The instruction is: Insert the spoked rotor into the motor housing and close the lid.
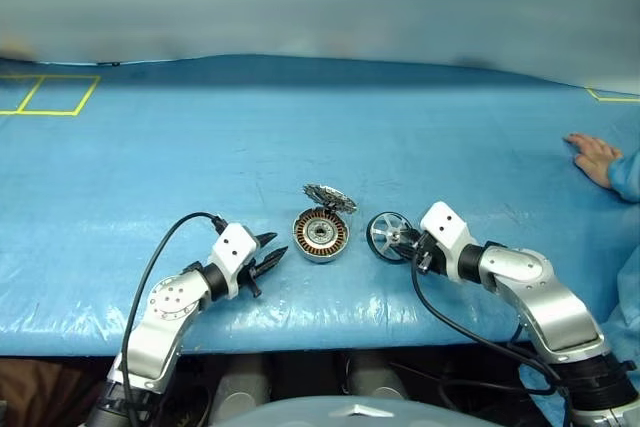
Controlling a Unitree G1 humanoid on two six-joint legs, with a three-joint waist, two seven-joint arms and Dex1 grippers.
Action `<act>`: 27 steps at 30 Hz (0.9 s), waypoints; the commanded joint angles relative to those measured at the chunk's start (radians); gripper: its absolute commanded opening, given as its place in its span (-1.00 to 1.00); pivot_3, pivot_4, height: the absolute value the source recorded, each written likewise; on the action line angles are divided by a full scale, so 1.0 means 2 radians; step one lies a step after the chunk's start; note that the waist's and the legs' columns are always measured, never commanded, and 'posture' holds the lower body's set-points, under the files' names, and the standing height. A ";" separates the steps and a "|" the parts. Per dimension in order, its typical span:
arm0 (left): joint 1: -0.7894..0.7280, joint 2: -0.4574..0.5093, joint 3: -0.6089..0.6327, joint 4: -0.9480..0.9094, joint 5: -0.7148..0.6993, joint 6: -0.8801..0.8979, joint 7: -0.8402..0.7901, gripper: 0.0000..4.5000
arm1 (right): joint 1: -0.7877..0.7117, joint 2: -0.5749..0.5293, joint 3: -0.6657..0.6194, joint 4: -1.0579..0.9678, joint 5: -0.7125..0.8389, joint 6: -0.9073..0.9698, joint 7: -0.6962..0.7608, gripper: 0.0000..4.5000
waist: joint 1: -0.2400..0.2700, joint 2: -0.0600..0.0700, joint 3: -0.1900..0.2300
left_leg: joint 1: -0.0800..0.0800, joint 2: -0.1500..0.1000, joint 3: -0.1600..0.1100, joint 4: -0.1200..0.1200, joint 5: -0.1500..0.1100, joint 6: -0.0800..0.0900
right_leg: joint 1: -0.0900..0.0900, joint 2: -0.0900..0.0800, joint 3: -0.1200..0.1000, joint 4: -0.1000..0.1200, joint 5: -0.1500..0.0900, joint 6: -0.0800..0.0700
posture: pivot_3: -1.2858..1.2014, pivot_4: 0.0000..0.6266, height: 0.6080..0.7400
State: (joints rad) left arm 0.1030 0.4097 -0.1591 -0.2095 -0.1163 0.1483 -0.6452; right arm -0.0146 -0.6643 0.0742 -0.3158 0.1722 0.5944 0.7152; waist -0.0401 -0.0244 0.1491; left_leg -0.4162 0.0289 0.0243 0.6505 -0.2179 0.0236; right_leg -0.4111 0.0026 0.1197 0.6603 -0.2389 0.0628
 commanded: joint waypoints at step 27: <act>0.000 0.002 0.005 0.034 -0.013 -0.078 -0.018 -0.28 | -0.005 0.003 0.023 -0.114 0.110 0.000 0.084 -0.49 | -0.001 0.000 0.000 | -0.001 0.000 0.001 -0.001 0.000 0.000 | -0.001 -0.001 0.000 0.000 0.000 0.000 | 0.03 -0.52 1.00</act>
State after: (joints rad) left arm 0.1041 0.4147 -0.1586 -0.1229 -0.1297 -0.0026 -0.6782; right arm -0.0059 -0.6626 0.1168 -0.5013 0.3686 0.6009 0.8745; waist -0.0418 -0.0244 0.1494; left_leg -0.4173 0.0286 0.0270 0.6479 -0.2184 0.0244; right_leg -0.4141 0.0006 0.1191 0.6597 -0.2390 0.0629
